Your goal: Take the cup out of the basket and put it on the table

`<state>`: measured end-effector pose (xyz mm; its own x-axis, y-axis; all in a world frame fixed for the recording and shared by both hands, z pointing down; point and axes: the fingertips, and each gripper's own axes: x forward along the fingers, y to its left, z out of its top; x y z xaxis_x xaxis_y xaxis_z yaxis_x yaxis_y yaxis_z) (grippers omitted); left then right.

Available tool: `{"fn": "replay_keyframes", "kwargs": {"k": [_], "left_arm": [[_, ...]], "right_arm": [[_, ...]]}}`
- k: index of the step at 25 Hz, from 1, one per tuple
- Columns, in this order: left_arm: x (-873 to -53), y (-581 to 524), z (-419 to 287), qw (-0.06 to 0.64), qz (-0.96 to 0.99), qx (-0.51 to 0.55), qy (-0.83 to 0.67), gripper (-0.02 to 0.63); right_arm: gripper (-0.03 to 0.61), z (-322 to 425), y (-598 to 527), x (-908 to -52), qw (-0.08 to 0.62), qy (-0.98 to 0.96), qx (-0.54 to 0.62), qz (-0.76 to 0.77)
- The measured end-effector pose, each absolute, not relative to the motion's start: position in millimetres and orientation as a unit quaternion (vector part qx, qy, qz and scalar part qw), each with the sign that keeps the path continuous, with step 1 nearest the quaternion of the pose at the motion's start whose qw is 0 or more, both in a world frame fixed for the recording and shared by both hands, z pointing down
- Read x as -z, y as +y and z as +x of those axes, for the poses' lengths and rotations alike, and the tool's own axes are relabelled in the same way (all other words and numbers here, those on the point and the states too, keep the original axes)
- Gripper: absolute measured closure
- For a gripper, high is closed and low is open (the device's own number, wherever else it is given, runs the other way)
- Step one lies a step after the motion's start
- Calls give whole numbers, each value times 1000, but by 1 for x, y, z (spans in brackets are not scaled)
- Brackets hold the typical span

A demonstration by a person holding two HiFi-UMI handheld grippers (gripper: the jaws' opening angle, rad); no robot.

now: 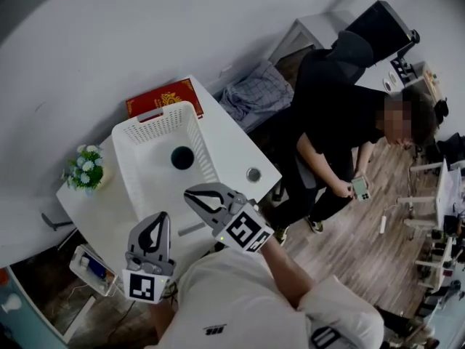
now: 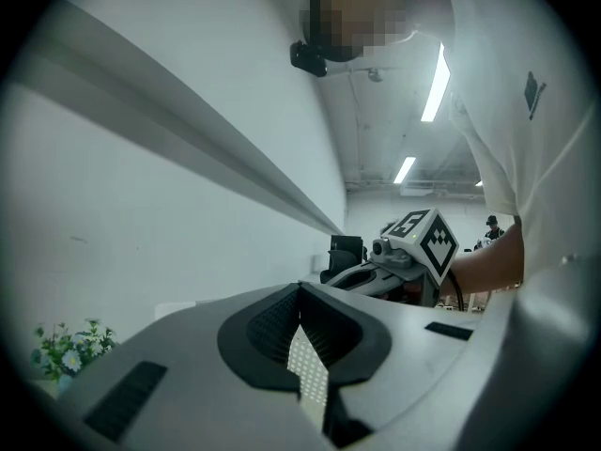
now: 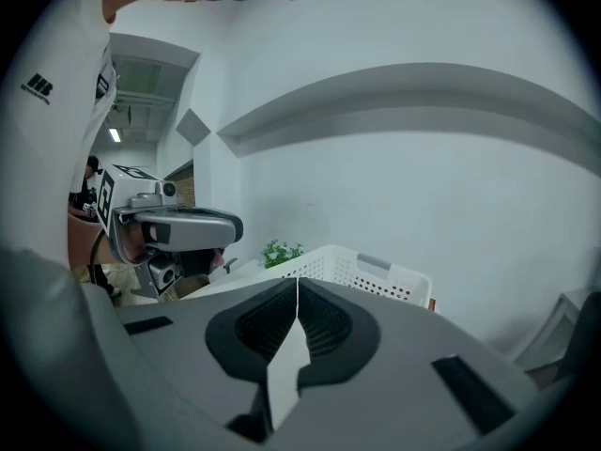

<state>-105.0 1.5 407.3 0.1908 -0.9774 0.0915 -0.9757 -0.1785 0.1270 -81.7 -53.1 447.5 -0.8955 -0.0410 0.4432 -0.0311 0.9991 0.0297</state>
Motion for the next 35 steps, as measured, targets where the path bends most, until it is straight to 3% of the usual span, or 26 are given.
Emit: {"fn": "replay_keyframes", "kwargs": {"k": [7,16,35], "left_arm": [[-405,-7,-106,77,775,3,-627,604],[-410,-7,-117,86,771,10,-631,604],[-418,-5,-132,97,756,30,-646,604]], "right_arm": [[563,-83,-71,-467,256,-965,-5,55],[563,-94,-95,-512,363,-927,40,88],[560,-122,-104,-566,509,-852,112,46]]}}
